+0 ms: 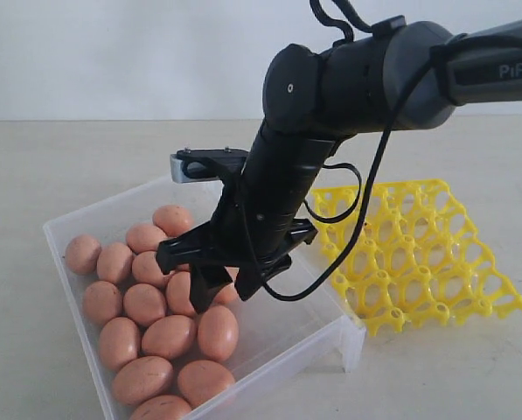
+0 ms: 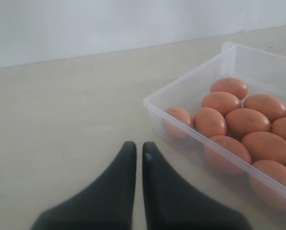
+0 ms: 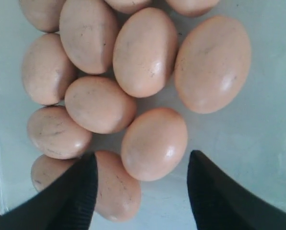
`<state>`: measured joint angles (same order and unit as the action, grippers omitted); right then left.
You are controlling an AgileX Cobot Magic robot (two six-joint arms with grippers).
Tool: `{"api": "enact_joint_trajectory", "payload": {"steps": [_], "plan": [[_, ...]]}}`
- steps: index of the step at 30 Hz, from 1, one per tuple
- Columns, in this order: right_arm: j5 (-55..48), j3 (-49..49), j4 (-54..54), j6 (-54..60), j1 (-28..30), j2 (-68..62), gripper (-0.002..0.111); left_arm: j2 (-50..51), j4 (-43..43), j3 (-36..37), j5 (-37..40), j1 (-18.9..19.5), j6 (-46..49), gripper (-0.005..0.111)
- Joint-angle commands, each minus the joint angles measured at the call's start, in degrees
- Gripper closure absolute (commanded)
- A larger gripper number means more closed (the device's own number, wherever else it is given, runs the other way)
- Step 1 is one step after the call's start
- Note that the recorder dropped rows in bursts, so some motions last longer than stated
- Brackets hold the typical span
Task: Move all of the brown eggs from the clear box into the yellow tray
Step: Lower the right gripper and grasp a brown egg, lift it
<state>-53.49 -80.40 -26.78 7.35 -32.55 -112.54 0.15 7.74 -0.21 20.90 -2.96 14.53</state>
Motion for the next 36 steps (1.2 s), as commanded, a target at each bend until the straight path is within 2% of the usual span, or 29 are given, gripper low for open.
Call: {"api": "enact_joint_trajectory", "payload": {"steps": [1,13,25,27,30,32,36], "plan": [[0.97,-0.22,-0.06,-4.99,-0.06,-0.17,0.058,-0.15,0.4,0.21,-0.31,-0.35,0.06,0.103],[2.68,-0.22,-2.32,-13.02,-0.06,-3.78,0.058,-0.15,0.4,0.21,-0.31,-0.35,0.06,0.103],[2.59,-0.22,-4.44,-12.79,-0.06,-9.84,0.059,-0.15,0.4,0.21,-0.31,-0.35,0.06,0.103],[3.03,-0.22,-4.44,-12.79,-0.06,-9.92,0.065,-0.15,0.4,0.21,-0.31,-0.35,0.06,0.103],[3.25,-0.22,-4.44,-12.28,-0.06,-9.92,0.088,-0.15,0.4,0.21,-0.31,-0.35,0.06,0.103],[3.14,-0.22,-4.44,-10.66,-0.06,-9.92,0.108,-0.15,0.4,0.21,-0.31,-0.35,0.06,0.103],[3.0,-0.22,-4.44,-9.79,-0.06,-9.68,0.108,-0.15,0.4,0.21,-0.31,-0.35,0.06,0.103]]}}
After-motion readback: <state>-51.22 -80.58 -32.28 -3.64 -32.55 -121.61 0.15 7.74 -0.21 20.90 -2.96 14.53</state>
